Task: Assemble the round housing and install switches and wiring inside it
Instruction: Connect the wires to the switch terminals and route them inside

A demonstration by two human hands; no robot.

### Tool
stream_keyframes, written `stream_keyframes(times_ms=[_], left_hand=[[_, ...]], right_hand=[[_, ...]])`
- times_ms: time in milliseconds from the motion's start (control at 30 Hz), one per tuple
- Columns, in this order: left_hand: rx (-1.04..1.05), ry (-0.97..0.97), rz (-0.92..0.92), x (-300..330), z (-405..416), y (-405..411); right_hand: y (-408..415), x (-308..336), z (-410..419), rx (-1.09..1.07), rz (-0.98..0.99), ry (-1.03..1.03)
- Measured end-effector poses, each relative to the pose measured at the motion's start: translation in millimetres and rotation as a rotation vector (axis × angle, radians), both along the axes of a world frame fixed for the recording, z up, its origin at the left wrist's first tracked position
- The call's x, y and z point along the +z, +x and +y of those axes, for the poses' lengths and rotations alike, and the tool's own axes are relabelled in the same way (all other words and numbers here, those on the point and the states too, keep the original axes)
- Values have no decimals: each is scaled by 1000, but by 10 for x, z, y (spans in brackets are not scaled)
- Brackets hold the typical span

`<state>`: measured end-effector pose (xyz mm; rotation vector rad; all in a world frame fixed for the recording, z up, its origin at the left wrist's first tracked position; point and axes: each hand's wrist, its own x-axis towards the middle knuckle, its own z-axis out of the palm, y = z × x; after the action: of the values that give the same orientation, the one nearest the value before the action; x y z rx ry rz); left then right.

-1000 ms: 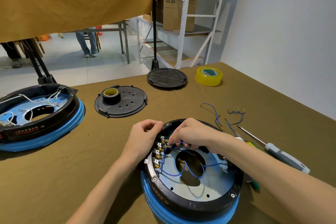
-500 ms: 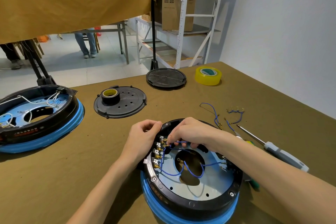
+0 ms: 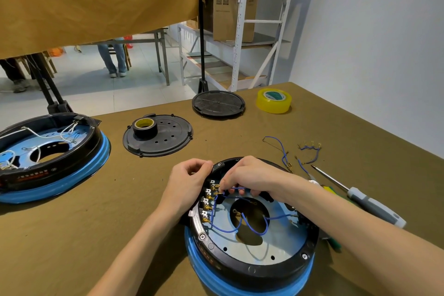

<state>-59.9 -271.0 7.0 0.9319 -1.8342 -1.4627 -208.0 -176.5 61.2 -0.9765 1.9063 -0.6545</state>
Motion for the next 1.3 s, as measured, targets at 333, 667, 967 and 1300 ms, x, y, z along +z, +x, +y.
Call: stream_keyframes(times_ms=[333, 667, 967, 1300], left_hand=[[73, -177, -119, 111, -11, 67], [-130, -317, -566, 524, -111, 379], [-353, -269, -581, 638, -114, 422], [-393, -277, -597, 665, -114, 425]], right_hand=[[7, -26, -20, 16, -10, -50], [64, -161, 72, 149, 212, -381], [119, -189, 163, 253, 476, -489], [135, -244, 144, 248, 464, -522]])
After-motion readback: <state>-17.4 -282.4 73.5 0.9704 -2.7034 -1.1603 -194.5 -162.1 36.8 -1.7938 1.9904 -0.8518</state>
